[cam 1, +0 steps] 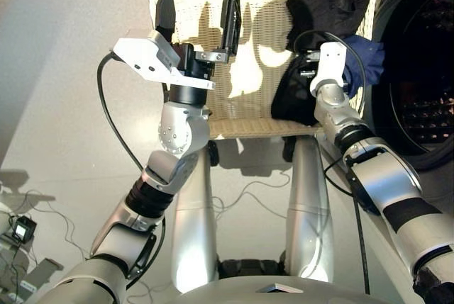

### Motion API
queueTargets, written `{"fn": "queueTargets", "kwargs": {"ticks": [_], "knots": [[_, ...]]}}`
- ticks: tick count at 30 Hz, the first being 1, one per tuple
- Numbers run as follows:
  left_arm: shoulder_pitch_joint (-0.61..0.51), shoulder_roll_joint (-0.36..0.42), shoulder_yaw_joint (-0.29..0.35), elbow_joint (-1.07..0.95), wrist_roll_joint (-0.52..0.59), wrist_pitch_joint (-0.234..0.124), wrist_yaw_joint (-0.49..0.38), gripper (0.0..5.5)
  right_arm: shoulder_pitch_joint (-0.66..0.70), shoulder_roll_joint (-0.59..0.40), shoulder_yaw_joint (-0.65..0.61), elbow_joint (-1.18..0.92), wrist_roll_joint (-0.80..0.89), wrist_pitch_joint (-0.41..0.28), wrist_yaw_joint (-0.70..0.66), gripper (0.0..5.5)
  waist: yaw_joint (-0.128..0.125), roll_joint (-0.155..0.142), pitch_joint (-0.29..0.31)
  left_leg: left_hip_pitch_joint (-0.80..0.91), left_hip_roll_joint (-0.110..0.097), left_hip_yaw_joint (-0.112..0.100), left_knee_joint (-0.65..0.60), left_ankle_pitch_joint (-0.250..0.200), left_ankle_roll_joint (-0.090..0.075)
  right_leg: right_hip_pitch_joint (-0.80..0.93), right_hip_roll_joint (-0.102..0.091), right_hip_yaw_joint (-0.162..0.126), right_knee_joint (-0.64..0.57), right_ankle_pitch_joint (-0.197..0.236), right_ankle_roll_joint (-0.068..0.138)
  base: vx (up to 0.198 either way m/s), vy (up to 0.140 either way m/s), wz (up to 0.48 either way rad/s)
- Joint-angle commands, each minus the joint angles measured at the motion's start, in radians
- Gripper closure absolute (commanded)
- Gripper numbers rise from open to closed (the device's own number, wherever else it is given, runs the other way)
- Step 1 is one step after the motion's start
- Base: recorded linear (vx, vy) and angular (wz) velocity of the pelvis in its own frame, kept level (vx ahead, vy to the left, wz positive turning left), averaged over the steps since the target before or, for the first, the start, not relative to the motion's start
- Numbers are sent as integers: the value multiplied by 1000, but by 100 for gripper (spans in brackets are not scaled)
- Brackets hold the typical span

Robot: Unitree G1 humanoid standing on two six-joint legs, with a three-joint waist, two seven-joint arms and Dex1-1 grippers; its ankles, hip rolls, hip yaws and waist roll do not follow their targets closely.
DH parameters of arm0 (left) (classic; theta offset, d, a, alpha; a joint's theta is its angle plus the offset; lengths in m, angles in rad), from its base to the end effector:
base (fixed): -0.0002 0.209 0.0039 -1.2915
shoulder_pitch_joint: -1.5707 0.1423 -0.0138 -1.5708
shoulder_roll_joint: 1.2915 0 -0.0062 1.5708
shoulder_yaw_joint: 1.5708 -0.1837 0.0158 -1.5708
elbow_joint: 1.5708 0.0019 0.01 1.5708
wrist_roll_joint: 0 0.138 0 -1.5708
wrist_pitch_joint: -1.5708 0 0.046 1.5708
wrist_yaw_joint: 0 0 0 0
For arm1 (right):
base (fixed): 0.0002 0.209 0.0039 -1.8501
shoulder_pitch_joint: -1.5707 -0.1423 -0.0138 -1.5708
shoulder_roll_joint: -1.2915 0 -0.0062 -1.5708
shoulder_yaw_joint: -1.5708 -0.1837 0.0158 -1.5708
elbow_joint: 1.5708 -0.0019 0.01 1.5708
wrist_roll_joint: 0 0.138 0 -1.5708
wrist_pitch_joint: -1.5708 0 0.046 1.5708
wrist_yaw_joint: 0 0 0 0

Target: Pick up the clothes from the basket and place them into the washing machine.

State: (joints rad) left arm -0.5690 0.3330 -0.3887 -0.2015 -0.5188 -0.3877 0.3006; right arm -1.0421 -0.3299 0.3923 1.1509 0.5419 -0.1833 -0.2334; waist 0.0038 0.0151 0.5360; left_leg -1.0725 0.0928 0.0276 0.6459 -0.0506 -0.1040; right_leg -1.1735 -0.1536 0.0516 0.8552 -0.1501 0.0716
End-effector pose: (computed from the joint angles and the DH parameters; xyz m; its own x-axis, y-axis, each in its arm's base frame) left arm 0.2425 0.0997 0.1997 0.6030 -0.1523 0.7830 0.4349 0.8856 -0.1627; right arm 0.3627 -0.1641 0.1388 0.9886 -0.1445 0.0413 0.1479 0.9843 -0.0962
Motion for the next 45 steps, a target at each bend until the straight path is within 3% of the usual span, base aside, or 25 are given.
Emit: {"fn": "queueTargets", "kwargs": {"ticks": [1,4,6,9,13,19,30,39,45], "knots": [[-10,28,40,-93,25,-40,5,0,32,-23,-17,-168,44,-85,-36,550,-5,12,-16,-10,3,40,82,-62,16,42,4,-14,-132,102,50,0,0,0],[5,39,55,-100,49,-46,15,0,144,-72,-76,-424,-14,-149,-106,550,-24,3,-16,-11,0,38,83,-61,16,38,6,-13,-129,100,51,0,0,0],[6,42,59,-102,59,-50,21,0,178,-86,-106,-481,-40,-162,-133,550,-27,3,-16,-10,0,37,84,-62,16,39,5,-12,-126,98,52,0,0,0],[17,47,75,-107,92,-67,45,0,281,-101,-254,-612,-109,-248,-267,550,-40,6,-16,-16,-1,37,92,-66,18,32,5,-10,-114,91,53,0,0,0],[30,63,84,-119,125,-70,70,0,354,-142,-350,-685,-352,-216,-464,550,-45,11,-16,-18,-3,39,99,-72,20,25,9,-7,-100,84,54,0,0,0],[27,63,81,-136,133,-81,85,0,358,-152,-457,-655,-413,-207,-626,550,-44,18,-16,-23,-4,35,108,-79,22,19,9,-5,-91,79,55,0,0,0],[7,78,50,-155,108,-92,118,0,230,-223,-588,-392,-244,-238,-825,550,-35,28,-16,-14,-4,34,108,-84,20,30,7,-2,-92,77,58,0,0,0],[-17,113,20,-158,70,-96,112,0,123,-426,-600,-75,62,-263,-737,550,-24,34,-16,-13,-5,30,115,-89,15,33,0,0,-84,73,58,0,0,0],[-12,123,23,-160,56,-95,101,0,108,-494,-576,-53,132,-282,-682,550,-25,34,-16,-11,-5,28,115,-87,15,35,-3,0,-83,77,58,0,0,0]]}}
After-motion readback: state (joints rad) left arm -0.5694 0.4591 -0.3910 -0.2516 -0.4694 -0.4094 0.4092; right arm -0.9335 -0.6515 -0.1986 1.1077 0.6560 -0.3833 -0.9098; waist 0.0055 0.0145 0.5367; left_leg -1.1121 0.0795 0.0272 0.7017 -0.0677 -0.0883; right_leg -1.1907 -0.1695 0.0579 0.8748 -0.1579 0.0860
